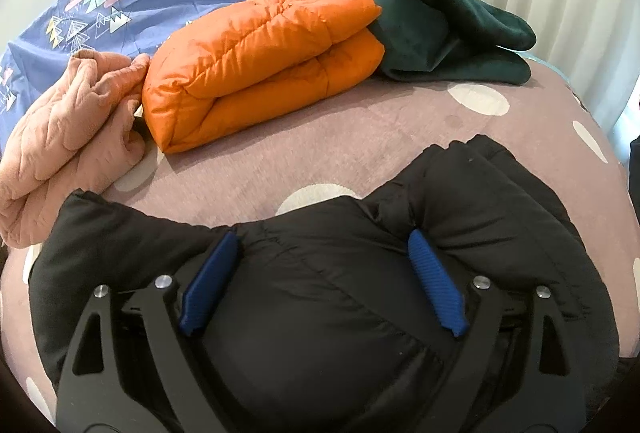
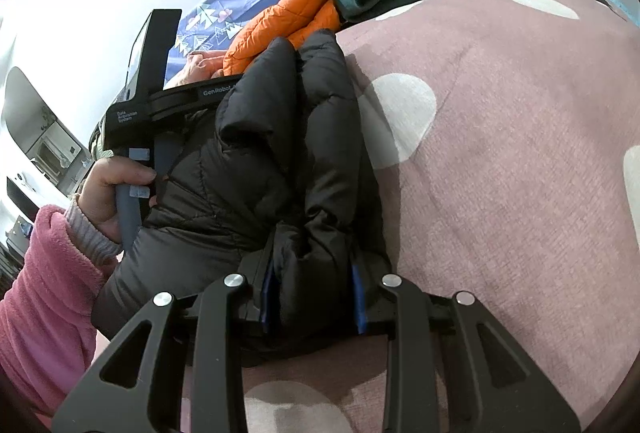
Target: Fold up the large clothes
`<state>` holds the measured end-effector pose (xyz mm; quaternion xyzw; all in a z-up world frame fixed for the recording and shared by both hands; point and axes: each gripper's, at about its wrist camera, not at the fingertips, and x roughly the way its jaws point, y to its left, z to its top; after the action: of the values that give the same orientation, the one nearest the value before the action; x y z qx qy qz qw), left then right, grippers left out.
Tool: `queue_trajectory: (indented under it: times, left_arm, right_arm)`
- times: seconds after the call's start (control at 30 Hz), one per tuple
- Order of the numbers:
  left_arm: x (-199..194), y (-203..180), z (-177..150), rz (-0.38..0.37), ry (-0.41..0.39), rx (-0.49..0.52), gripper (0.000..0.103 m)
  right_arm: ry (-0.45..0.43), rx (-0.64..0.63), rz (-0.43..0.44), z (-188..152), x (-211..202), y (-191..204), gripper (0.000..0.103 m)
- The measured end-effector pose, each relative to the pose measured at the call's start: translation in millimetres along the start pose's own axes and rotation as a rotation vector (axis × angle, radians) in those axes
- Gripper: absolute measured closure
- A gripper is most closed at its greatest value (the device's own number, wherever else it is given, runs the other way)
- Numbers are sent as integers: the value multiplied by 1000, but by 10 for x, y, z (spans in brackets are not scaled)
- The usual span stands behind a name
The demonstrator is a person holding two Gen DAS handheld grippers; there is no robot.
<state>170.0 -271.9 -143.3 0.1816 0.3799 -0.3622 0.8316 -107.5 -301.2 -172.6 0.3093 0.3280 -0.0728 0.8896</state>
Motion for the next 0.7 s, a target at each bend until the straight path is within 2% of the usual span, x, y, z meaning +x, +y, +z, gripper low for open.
queue_trajectory:
  times: [0.2,0.3,0.37,0.43,0.57,0.63,0.7]
  left_arm:
    - [-67,-7,11,7,-8,-1,14]
    - [-275,39,47,-23,-34,-12,23]
    - [-457,102,78,-50,-57,-19,37]
    - [-717,218,97,-56,-108,-29,42]
    - [-1084,532,29,-23,-185,-63,42]
    - [-1025,702,-53,10,-147,-94,42]
    - [-697,778,-214,39,-43,-97,43]
  right_arm:
    - [-1,-11,-14,-1,21,14,74]
    - [-8,-17,-19,-12,2,28,74]
    - [-10,-16,-19,-25,-7,32,74]
    - [-14,-13,-20,-25,-24,34,72]
    - [-21,-30,-43,-38,-72,45,63]
    - [-21,-41,-63,-38,-75,54,59]
    - [-21,-53,-79,-25,-82,86,54]
